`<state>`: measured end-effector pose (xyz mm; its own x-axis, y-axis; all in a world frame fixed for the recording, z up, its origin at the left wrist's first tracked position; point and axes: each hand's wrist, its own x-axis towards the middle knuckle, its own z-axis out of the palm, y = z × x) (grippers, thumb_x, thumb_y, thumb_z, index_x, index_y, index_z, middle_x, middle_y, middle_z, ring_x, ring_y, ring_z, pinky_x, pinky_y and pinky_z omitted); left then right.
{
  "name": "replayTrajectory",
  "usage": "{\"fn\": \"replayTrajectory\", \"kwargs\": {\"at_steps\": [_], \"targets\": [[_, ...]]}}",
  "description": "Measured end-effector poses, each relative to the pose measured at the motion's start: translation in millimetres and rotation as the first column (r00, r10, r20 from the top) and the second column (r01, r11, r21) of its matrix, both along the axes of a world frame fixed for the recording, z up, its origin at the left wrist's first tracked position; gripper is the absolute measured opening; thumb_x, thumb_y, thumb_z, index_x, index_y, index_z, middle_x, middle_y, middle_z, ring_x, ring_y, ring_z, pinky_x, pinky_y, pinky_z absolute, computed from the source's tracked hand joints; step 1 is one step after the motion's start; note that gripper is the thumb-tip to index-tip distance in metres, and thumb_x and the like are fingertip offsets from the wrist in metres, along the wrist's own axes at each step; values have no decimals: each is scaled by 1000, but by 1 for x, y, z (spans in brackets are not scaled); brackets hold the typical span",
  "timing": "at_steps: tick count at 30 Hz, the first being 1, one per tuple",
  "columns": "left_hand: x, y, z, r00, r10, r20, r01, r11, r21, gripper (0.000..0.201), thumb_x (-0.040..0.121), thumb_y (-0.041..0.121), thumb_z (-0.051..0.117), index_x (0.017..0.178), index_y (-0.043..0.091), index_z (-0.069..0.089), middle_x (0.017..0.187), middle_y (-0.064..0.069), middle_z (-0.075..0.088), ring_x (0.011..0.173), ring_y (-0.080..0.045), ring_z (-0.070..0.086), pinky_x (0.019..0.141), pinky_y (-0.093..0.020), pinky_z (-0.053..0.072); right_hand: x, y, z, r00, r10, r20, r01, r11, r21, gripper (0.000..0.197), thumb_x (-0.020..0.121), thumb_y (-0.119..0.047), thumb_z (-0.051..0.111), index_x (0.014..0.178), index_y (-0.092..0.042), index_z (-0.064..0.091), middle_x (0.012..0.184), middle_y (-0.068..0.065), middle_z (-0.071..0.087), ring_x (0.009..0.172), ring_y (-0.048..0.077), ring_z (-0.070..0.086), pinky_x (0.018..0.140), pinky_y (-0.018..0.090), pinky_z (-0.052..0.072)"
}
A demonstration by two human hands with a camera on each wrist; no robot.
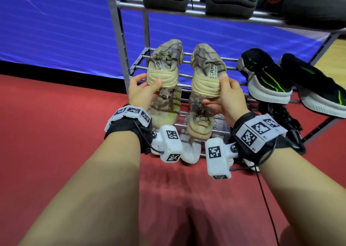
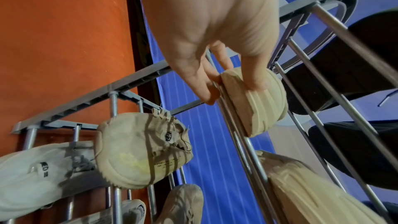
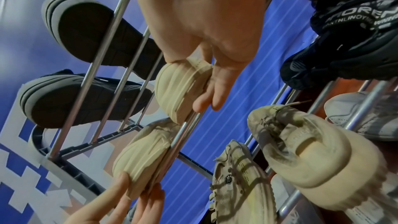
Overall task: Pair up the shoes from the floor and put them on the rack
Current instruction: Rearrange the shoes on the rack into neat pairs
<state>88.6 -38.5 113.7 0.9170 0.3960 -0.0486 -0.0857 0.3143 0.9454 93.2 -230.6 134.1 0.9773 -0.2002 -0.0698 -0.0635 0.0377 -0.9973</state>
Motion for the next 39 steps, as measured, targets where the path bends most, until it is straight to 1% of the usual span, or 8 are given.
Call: {"fn": "replayTrajectory", "kwargs": {"at_steps": [3, 8, 13, 17, 23, 27, 32, 39], "targets": [[-1, 2, -2, 999, -32, -11, 32, 999, -41, 36, 83, 6, 68, 109, 19, 46, 106, -9, 65, 94, -19, 64, 87, -39, 53, -2, 1, 1, 1000, 11, 8, -11, 1000, -14, 32, 99, -44, 36, 116, -17, 40, 111, 8, 62, 50, 16, 65, 43, 20, 52], [-7, 0, -6, 989, -105, -102, 121, 979, 166, 55, 83, 19, 68, 125, 25, 32, 105, -3, 59, 81, -12, 60, 69, -28, 52, -10, 2, -11, 998, -65, 13, 67, 989, -135, 35, 99, -44, 30, 116, -14, 33, 83, 0, 54, 45, 17, 59, 49, 30, 49], [-13, 2, -29, 987, -27, -157, 118, 783, 610, 81, 81, 27, 69, 140, 14, 14, 125, -20, 52, 106, -28, 57, 91, -32, 42, -24, -1, -31, 998, -41, 39, 51, 949, -312, 34, 98, -47, 31, 100, -13, 32, 76, 0, 49, 45, 19, 54, 54, 32, 47], [-14, 2, -40, 954, 16, -300, 212, 671, 711, 78, 83, 31, 65, 140, 6, 18, 130, -21, 48, 115, -34, 52, 97, -37, 41, -25, -12, -42, 993, 114, -39, -120, 907, -403, 36, 98, -47, 31, 105, -13, 40, 85, -1, 54, 63, 13, 54, 62, 32, 47], [-18, -5, -58, 848, 76, -525, 415, 521, 746, 82, 83, 38, 66, 141, 2, 20, 144, -22, 32, 129, -36, 40, 105, -41, 34, -23, -29, -73, 940, 203, -273, -341, 573, -746, 53, 86, -44, 59, 122, -8, 46, 125, 12, 46, 117, 28, 49, 99, 38, 40], [-11, -7, -67, 814, 107, -570, 438, 532, 725, 85, 84, 44, 63, 139, -1, 18, 136, -26, 44, 122, -39, 48, 101, -44, 38, -15, -22, -82, 927, 75, -367, -312, 697, -645, 81, 82, -44, 64, 141, -6, 24, 141, 20, 34, 130, 32, 39, 109, 40, 34], [-8, -11, -73, 803, 56, -594, 459, 577, 675, 84, 89, 37, 59, 145, 0, 9, 141, -23, 41, 127, -37, 44, 102, -39, 33, -7, -10, -98, 911, 122, -394, -294, 863, -412, 104, 68, -43, 75, 144, -10, 10, 126, 16, 55, 101, 30, 60, 89, 41, 50], [6, -6, -91, 814, 39, -579, 436, 618, 654, 90, 79, 40, 69, 142, 7, 14, 128, -20, 52, 112, -40, 57, 96, -45, 45, 2, -16, -111, 914, 184, -362, -348, 815, -464, 94, 76, -21, 77, 145, -7, 15, 126, 15, 55, 105, 28, 60, 90, 39, 51]]}}
